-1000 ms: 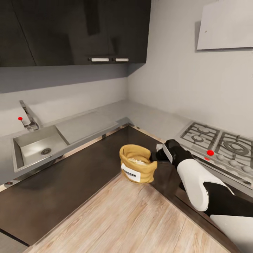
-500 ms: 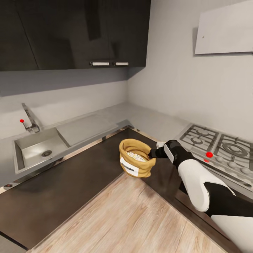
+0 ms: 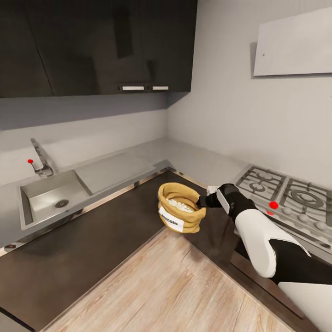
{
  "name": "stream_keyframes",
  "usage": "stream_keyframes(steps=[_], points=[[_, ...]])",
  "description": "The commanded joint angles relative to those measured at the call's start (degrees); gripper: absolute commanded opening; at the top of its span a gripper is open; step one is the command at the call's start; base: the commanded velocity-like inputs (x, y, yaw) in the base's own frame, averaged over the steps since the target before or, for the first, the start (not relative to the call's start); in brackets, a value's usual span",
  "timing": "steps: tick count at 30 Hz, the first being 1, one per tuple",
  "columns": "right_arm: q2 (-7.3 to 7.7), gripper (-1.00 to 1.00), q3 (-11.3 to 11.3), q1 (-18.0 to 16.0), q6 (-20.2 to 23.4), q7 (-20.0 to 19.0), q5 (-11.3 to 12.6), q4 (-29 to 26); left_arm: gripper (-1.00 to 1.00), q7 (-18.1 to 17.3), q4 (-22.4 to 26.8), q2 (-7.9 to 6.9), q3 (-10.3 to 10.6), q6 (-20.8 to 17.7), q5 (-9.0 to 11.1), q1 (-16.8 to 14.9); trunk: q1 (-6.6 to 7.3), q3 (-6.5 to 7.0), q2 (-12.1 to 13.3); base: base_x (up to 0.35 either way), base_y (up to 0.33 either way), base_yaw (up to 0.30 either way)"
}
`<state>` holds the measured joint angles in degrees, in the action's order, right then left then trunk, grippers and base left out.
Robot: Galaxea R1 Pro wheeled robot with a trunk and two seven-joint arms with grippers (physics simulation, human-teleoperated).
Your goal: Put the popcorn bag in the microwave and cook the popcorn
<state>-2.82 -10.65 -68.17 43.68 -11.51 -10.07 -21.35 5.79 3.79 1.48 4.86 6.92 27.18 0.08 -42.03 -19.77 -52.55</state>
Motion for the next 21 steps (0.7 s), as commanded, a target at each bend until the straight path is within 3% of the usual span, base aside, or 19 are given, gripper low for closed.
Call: stream_keyframes(steps=[1, 21], points=[[0.12, -1.0, -0.4, 0.0, 0.0, -0.5, -0.3, -0.1, 1.0, 0.3, 0.1, 0.01, 0.5, 0.1, 0.4, 0.0, -0.01, -0.05, 0.0, 0.0, 0.0, 0.0], [0.53, -1.0, -0.3, 0.0, 2.4, -0.2, -0.6, -0.1, 1.0, 0.3, 0.1, -0.01, 0.5, 0.1, 0.4, 0.0, -0.01, 1.64, 0.0, 0.0, 0.0, -0.065]])
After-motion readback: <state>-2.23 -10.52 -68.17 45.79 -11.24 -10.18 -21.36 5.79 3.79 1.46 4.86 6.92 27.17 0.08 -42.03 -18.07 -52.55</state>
